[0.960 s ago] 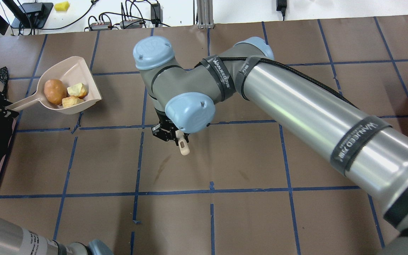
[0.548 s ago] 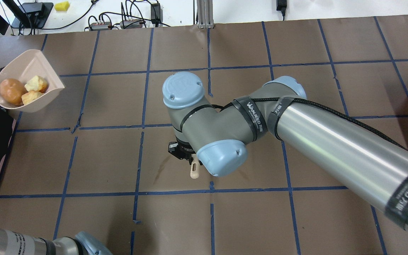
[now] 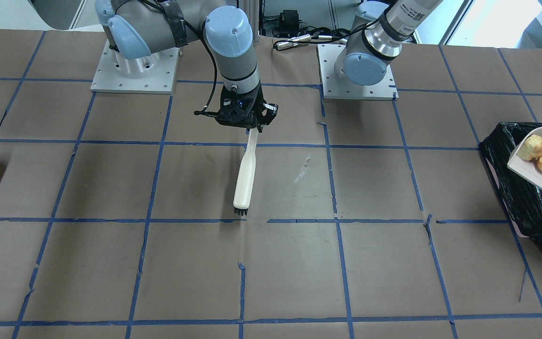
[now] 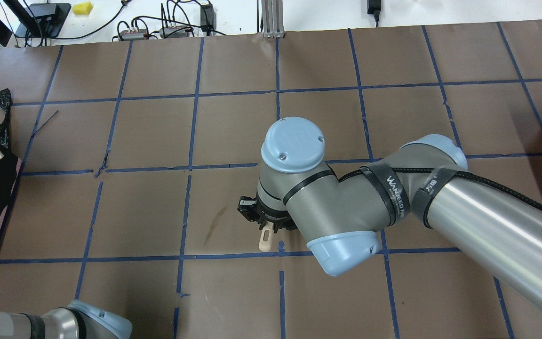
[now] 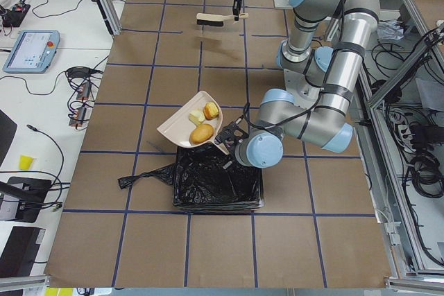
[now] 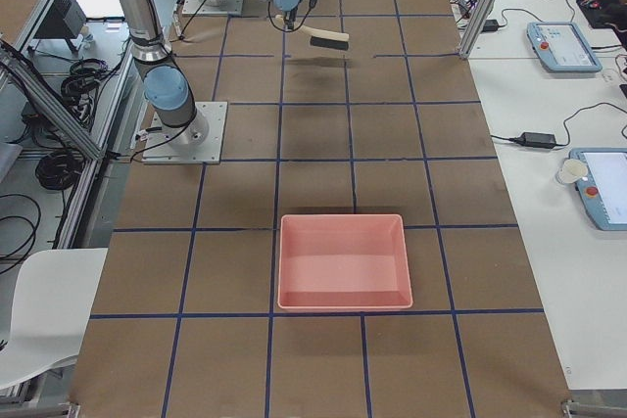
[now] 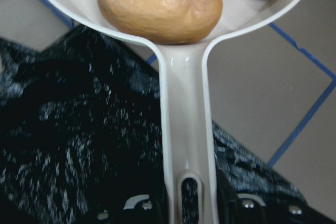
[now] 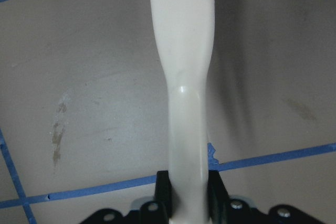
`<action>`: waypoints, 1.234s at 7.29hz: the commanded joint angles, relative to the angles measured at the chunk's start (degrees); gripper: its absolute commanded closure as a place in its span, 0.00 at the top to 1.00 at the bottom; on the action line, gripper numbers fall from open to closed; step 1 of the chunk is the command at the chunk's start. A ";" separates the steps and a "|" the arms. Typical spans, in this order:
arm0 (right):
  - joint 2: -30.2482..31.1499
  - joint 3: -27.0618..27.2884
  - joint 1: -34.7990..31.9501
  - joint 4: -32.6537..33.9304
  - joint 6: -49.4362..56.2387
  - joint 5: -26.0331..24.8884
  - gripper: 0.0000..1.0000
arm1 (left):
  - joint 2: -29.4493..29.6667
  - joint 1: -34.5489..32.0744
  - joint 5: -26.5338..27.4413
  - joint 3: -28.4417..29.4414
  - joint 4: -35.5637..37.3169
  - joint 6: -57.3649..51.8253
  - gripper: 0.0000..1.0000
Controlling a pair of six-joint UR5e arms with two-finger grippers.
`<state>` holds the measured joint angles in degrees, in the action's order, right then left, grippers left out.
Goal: Sweep and dump trash in nearest bin
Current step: 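Carry the dustpan toward the bin with left gripper while right withdraws brush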
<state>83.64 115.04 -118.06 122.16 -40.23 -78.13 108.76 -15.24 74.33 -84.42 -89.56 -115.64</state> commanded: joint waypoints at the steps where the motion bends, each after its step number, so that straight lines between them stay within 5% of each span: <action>1: 0.12 4.82 0.11 3.41 4.17 3.85 0.02 | -0.04 3.89 4.48 3.10 1.40 -0.64 0.12; 9: -0.06 9.15 0.64 9.07 7.62 3.51 0.06 | 1.72 3.99 11.10 3.74 10.63 -0.90 0.12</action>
<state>83.84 123.95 -117.64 131.29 -32.99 -74.69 110.09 -11.21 85.07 -80.26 -80.96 -116.55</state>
